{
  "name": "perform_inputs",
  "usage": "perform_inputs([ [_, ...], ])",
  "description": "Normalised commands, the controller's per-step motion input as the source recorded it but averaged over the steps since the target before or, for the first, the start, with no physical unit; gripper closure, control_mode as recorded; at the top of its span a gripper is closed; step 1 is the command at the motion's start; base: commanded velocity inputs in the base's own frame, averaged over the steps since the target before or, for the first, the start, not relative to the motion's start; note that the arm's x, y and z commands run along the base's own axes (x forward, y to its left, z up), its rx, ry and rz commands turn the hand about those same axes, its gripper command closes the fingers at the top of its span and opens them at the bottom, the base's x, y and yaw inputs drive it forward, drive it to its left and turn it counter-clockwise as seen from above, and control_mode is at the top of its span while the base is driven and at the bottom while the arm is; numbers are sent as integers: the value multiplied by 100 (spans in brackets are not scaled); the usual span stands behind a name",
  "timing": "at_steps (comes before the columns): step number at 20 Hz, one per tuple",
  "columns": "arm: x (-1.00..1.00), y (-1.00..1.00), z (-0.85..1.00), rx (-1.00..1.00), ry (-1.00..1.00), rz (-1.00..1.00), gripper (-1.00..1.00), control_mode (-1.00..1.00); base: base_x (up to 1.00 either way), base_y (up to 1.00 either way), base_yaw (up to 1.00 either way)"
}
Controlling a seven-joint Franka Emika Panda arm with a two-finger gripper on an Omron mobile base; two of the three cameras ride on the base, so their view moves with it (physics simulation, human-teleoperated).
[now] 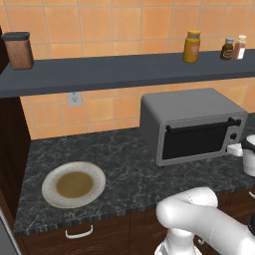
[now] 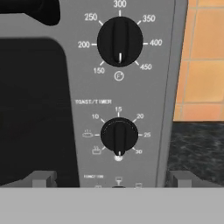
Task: Pick up the kebab skewer and baguette bread, and place them inside the toaster oven. Close the toaster oven door and start by setting the timer.
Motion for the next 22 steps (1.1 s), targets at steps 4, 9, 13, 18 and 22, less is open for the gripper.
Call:
perform_inputs([
  [4, 17, 0, 0, 0, 0, 0, -100, -100, 0, 0, 0],
  [9, 17, 0, 0, 0, 0, 0, -100, -100, 0, 0, 0],
  [13, 13, 0, 0, 0, 0, 0, -100, -100, 0, 0, 0],
  [18, 13, 0, 0, 0, 0, 0, -100, -100, 0, 0, 0],
  [22, 12, 0, 0, 0, 0, 0, -100, -100, 0, 0, 0],
])
